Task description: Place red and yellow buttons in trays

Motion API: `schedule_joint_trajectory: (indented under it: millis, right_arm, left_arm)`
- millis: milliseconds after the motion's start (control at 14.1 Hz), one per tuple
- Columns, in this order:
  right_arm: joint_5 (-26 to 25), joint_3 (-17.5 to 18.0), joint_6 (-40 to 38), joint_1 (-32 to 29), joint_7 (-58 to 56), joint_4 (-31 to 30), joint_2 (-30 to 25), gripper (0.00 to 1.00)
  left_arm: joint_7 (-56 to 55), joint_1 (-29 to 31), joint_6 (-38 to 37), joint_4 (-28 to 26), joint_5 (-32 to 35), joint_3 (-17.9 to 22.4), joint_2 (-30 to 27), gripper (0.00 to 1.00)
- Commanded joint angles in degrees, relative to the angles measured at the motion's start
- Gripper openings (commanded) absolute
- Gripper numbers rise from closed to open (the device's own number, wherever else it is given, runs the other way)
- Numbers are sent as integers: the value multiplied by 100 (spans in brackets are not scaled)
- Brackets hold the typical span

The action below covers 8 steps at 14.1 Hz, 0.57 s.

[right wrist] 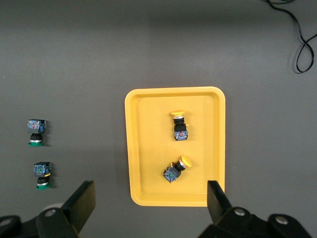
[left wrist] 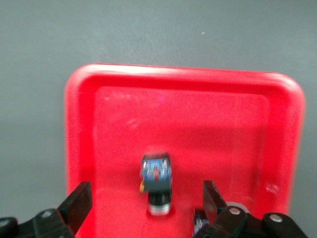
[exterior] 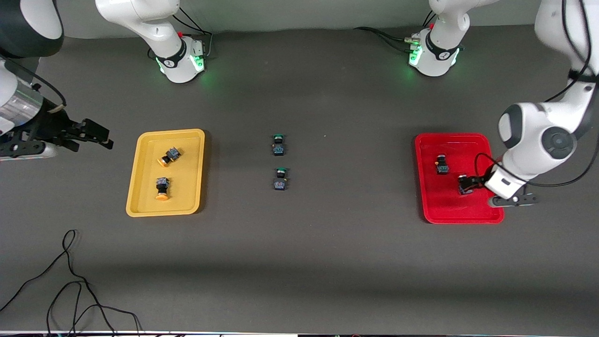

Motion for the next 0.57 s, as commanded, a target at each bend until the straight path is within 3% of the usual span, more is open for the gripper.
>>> schedule_joint_trajectory:
  millis: [0,213,497]
  right_arm:
    - [-199,352,-206,-83,-23,293,170,100]
    - [-305,564,-590,-83,364,346,126,100]
    - [-428,512,-671,-74,312,337,3,100]
  left_arm:
    - [72,-252,-1636,825,-20,-31,-708,99]
    - [80,-331,-3554,2653,-64,-119,-648,99]
    - [133,-305,-4295,3473,-73,-111,-736,99]
